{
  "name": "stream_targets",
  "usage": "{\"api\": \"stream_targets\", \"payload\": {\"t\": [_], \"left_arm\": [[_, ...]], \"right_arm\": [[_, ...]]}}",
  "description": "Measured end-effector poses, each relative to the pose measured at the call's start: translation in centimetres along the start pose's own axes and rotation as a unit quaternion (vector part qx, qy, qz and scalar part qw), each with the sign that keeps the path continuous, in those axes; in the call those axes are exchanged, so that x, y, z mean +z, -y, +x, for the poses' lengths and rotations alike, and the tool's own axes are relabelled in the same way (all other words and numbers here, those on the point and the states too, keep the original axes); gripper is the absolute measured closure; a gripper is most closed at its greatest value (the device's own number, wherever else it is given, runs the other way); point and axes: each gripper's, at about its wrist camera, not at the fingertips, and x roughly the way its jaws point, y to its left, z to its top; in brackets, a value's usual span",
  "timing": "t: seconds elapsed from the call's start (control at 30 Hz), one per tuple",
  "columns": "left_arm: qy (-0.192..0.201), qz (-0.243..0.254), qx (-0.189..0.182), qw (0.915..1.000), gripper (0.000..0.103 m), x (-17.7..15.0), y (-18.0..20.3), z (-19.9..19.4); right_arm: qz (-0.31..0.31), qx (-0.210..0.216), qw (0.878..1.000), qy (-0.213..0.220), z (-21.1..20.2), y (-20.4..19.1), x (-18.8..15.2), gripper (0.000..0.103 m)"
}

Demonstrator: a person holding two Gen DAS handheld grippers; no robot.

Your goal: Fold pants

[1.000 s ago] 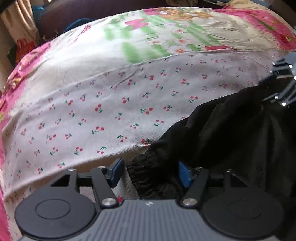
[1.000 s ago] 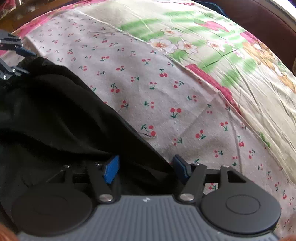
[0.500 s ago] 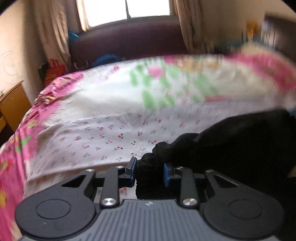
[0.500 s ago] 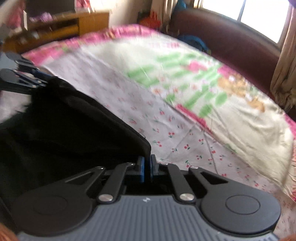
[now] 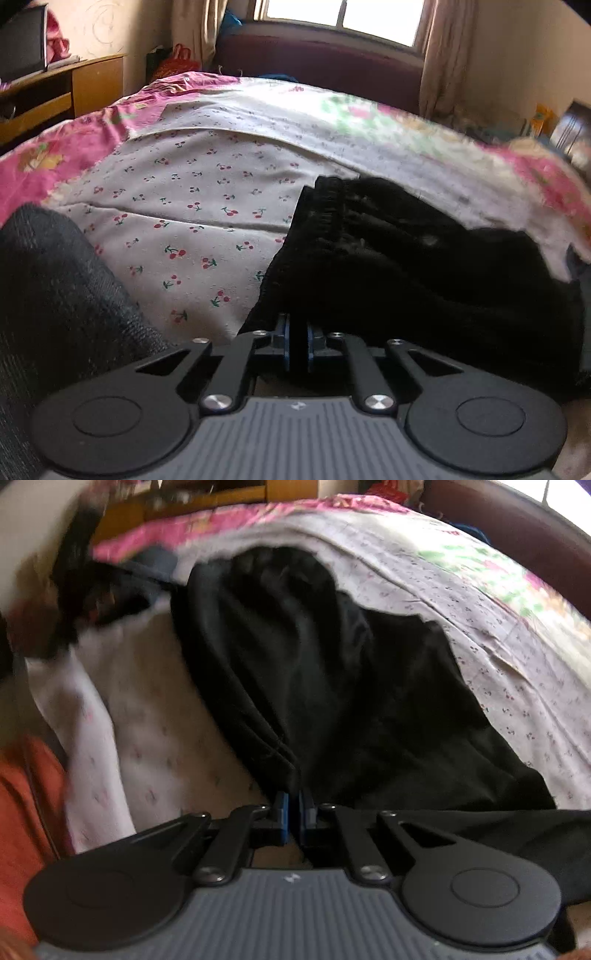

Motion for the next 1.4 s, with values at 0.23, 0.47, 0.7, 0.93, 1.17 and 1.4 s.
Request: {"api": "stream_targets", "payload": {"t": [0.23, 0.47, 0.7, 0.93, 1.17, 1.4], "left_arm": [[0.012, 0.033, -0.016, 0.9993, 0.052, -0.6, 0.7, -2.1], [0.045, 0.079, -0.024, 0.9955, 0.033, 1.0, 1.0, -3.3], [0.019, 0.096, -0.040, 0.9944, 0.032, 2.7, 1.9, 0.8], [0.016, 0.098, -0.027, 0.9947, 0.076, 2.5, 2.0, 0.5], [0.050, 0.077, -0.031, 0.9953, 0.077, 3.7, 0.2, -3.0], [0.004, 0.068, 0.014, 0.9976, 0.069, 0.5, -1.4, -1.2]], "right_arm": [[-0.053, -0.055, 0.997, -0.015, -0.7, -2.1, 1.8, 0.090], [-0.150, -0.052, 0.986, 0.053, -1.9, -6.8, 2.3, 0.058], [-0.143, -0.049, 0.986, 0.075, 1.5, -8.0, 4.3, 0.058], [-0.125, -0.037, 0.990, 0.061, 5.5, -9.0, 7.4, 0.096], [-0.105, -0.020, 0.990, 0.094, 3.3, -9.6, 8.6, 0.096], [-0.123, 0.001, 0.990, 0.071, 5.3, -11.9, 7.9, 0.094]]}}
